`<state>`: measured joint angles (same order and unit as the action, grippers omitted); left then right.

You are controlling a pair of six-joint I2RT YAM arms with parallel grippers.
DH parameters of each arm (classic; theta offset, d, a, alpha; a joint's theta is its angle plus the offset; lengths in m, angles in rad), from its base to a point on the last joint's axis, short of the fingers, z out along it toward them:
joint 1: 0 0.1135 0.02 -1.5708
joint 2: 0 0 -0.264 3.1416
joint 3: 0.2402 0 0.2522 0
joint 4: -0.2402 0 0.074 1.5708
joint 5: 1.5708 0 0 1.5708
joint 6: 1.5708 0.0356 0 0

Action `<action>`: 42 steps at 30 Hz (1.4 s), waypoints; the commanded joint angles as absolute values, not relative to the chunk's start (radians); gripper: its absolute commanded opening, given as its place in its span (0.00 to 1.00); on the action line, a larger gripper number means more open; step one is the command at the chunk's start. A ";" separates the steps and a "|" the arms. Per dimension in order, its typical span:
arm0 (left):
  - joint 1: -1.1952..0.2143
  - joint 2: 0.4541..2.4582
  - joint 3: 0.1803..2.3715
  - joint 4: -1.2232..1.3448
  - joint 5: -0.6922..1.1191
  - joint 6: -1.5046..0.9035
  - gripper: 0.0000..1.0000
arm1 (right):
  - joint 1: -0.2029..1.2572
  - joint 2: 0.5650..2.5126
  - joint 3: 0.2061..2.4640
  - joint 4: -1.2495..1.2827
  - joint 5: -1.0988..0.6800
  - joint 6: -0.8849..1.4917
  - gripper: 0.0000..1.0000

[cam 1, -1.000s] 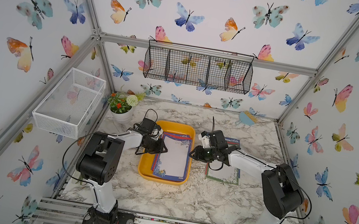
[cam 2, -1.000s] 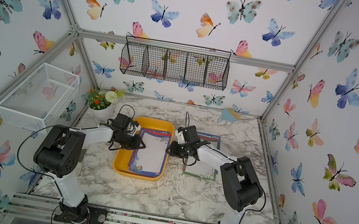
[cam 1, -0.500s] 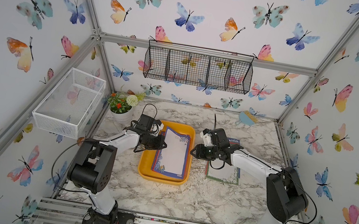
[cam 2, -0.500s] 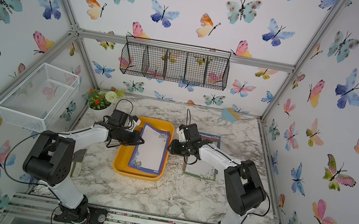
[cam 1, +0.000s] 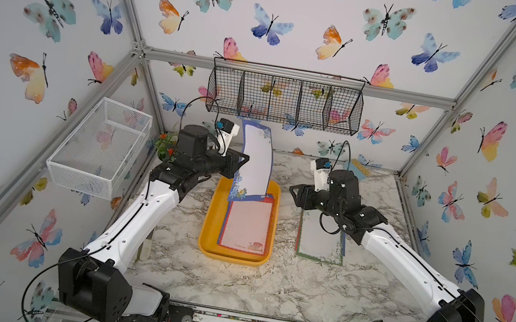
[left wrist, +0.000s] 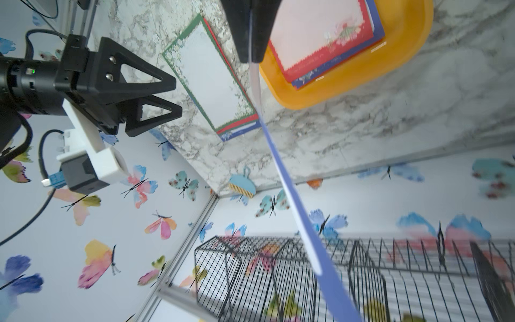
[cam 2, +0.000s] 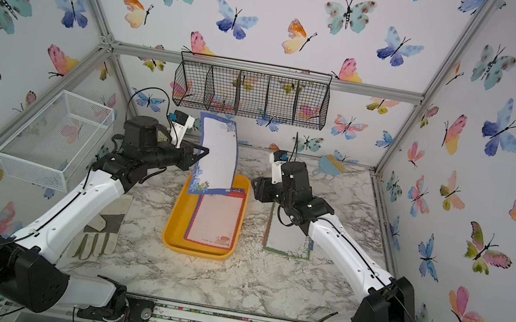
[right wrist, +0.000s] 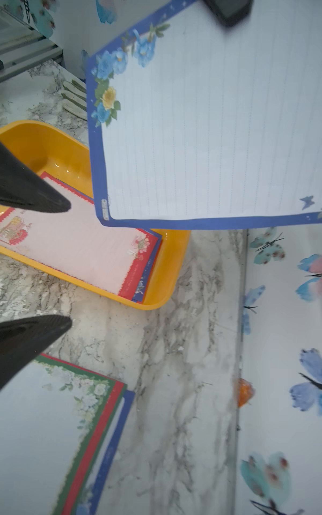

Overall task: Take out the stationery paper from the storage box
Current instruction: Pick up the stationery paper from the storage box.

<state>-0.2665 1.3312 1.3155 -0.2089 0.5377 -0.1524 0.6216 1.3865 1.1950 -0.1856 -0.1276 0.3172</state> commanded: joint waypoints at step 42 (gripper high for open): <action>-0.188 1.404 1.176 0.923 1.124 -0.730 0.00 | 0.433 1.440 1.307 0.590 -0.981 0.271 0.68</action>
<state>-0.1951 1.3991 1.1873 0.8867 1.1294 -0.7143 0.4324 1.4128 1.2839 0.4759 -0.8577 0.1463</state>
